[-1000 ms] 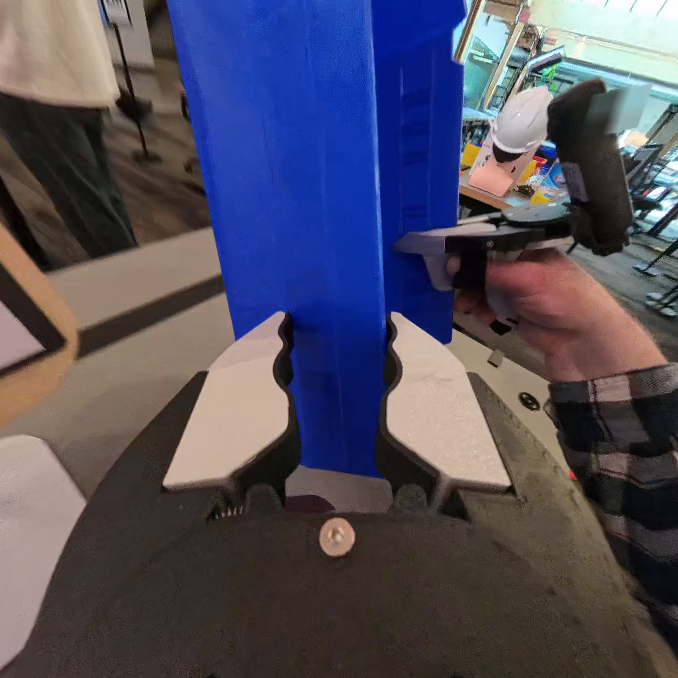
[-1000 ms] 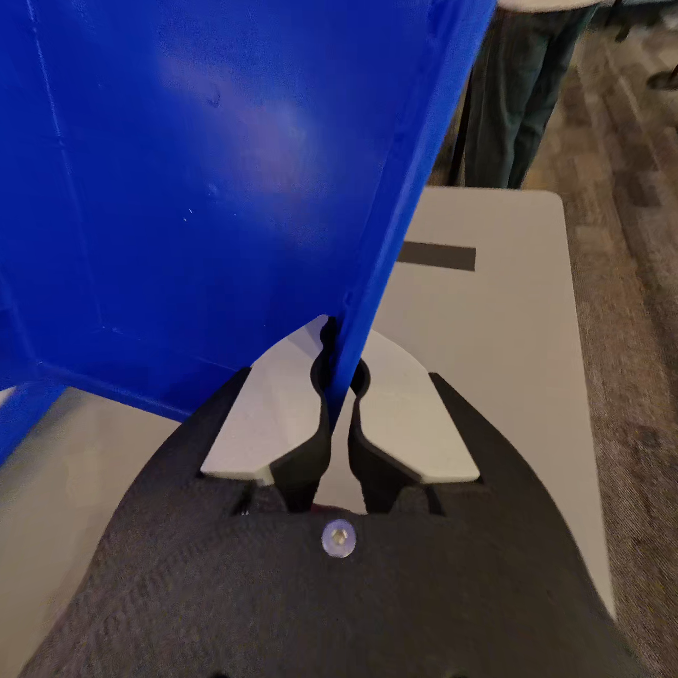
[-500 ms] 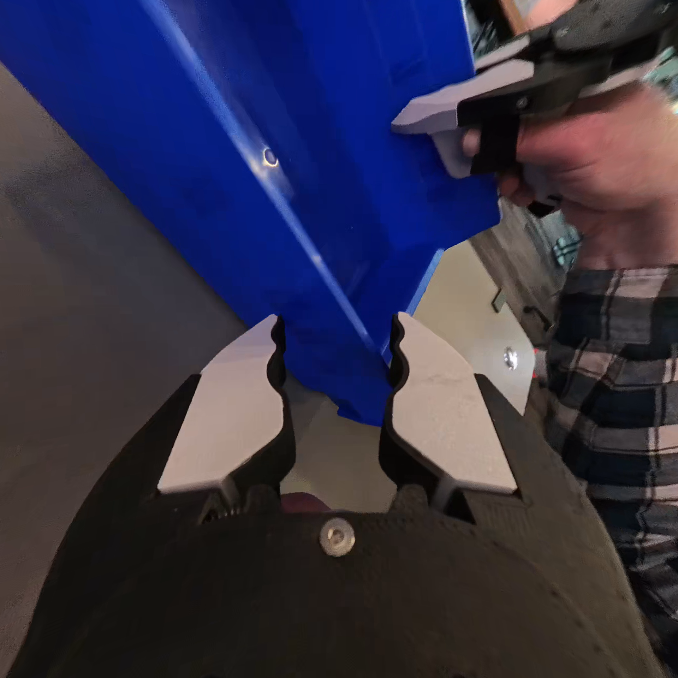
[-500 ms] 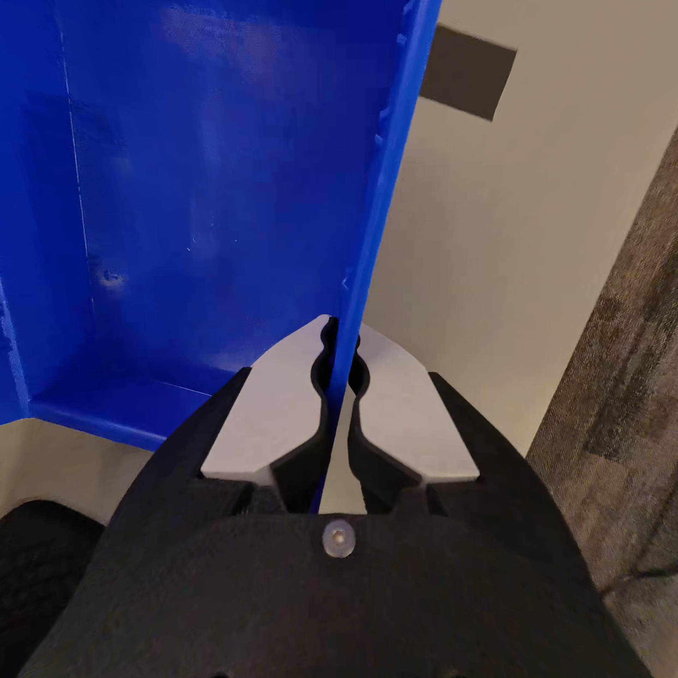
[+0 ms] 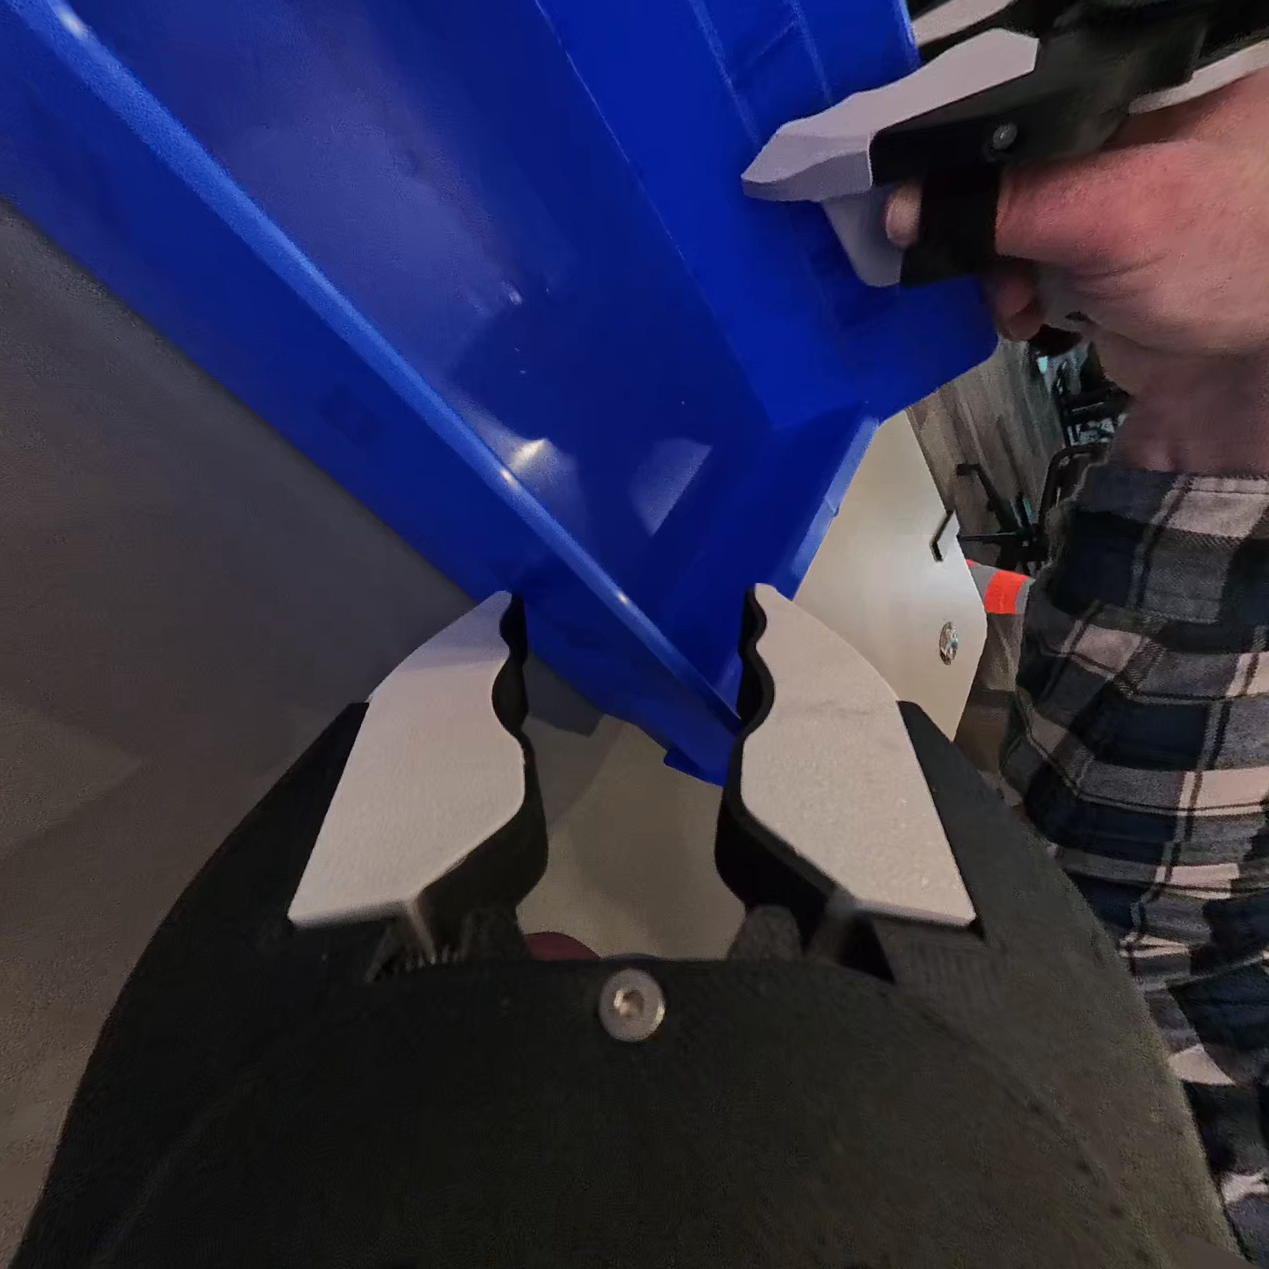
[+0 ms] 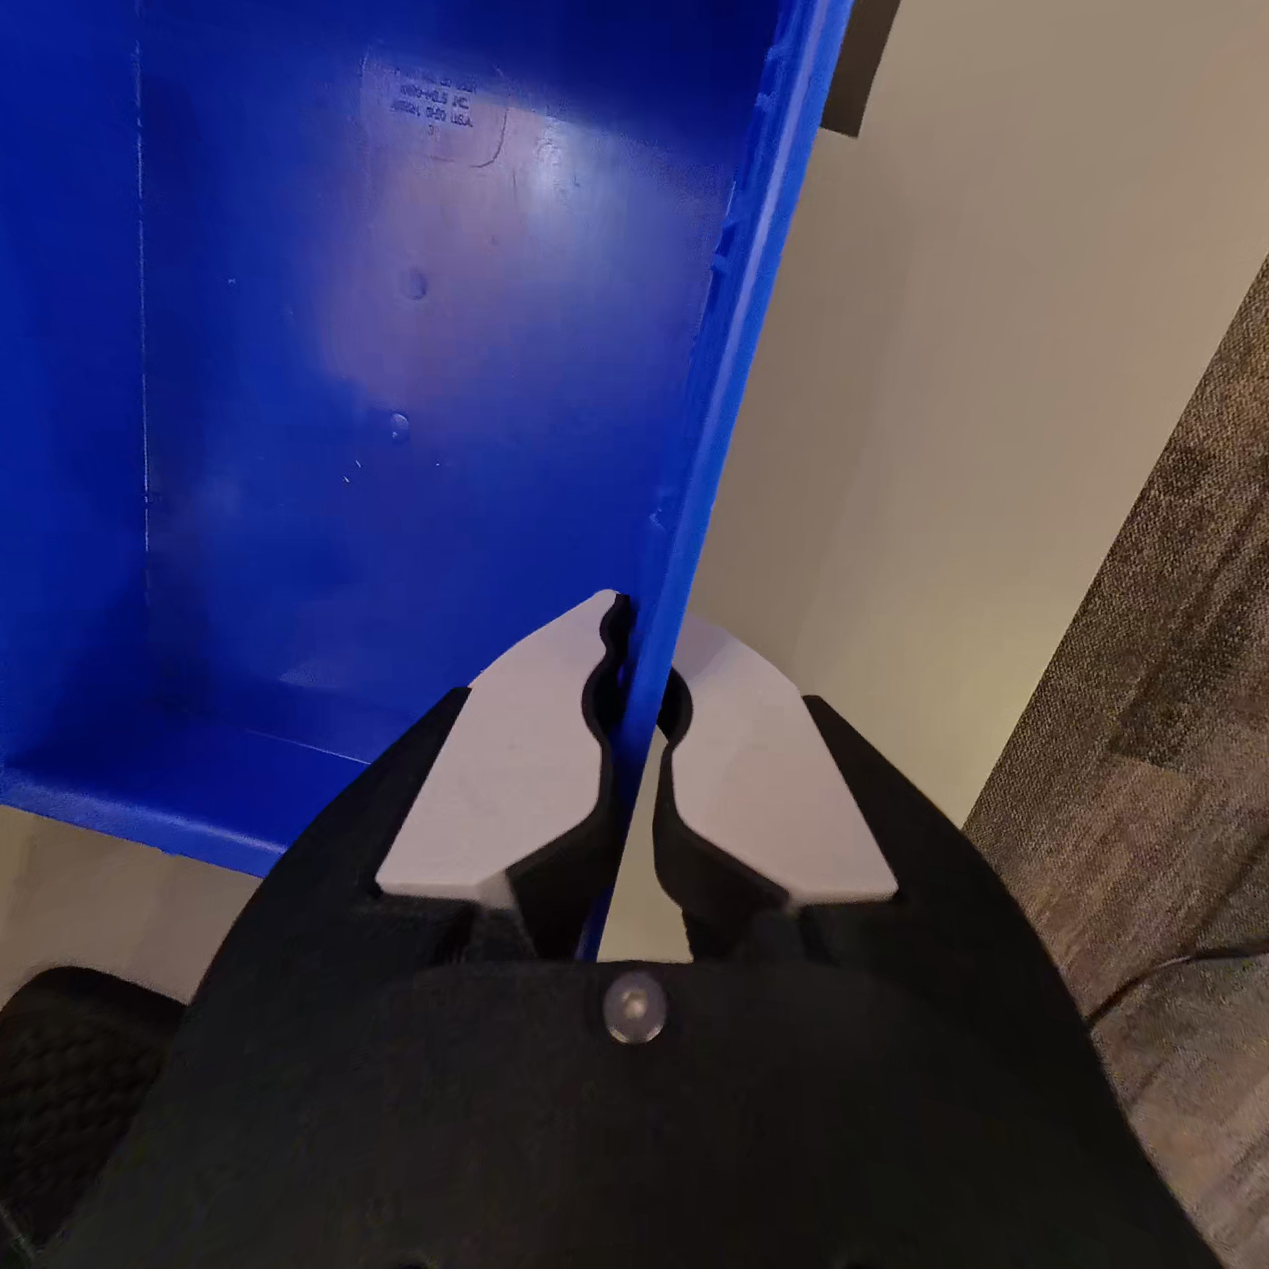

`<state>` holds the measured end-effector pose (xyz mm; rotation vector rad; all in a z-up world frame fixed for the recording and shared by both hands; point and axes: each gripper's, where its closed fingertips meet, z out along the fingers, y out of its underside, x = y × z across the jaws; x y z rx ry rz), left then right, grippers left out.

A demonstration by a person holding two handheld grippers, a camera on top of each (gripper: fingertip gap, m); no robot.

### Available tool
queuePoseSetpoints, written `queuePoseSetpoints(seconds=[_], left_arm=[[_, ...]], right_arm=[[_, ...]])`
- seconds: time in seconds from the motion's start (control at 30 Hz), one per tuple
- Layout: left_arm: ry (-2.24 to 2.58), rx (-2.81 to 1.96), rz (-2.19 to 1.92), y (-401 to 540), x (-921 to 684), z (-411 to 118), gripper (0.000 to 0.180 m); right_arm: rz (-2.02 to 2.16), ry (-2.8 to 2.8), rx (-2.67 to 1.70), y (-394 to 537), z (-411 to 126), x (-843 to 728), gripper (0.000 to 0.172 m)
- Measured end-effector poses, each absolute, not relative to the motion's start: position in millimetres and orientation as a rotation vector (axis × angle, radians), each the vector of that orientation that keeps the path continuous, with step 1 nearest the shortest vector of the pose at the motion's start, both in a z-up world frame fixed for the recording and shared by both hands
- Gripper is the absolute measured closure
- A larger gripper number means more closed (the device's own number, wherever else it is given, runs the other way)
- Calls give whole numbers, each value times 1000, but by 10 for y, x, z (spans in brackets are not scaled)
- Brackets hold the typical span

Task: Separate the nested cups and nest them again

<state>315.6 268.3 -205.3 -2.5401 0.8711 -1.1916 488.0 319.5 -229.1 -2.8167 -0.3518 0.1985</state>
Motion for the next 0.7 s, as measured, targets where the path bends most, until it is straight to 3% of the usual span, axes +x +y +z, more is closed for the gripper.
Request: queuePoseSetpoints(seconds=[0.27,0.43,0.63,0.7], left_arm=[[861,-2580,-1107,3020,3151,-2049,118],[830,-2572,-1060,3158,3182,-2095,103],[896,-2603,-842,3078,2997,-2053,45],[920,-2586,-807,2992,2924,-1964,39]], right_arm=[[224,-294,-2816,3397,-2298,4874,166],[240,-314,-2804,3488,-2292,4825,163],[250,-250,-2633,3530,-2126,4914,130],[193,-235,-2593,3492,-2074,5002,123]])
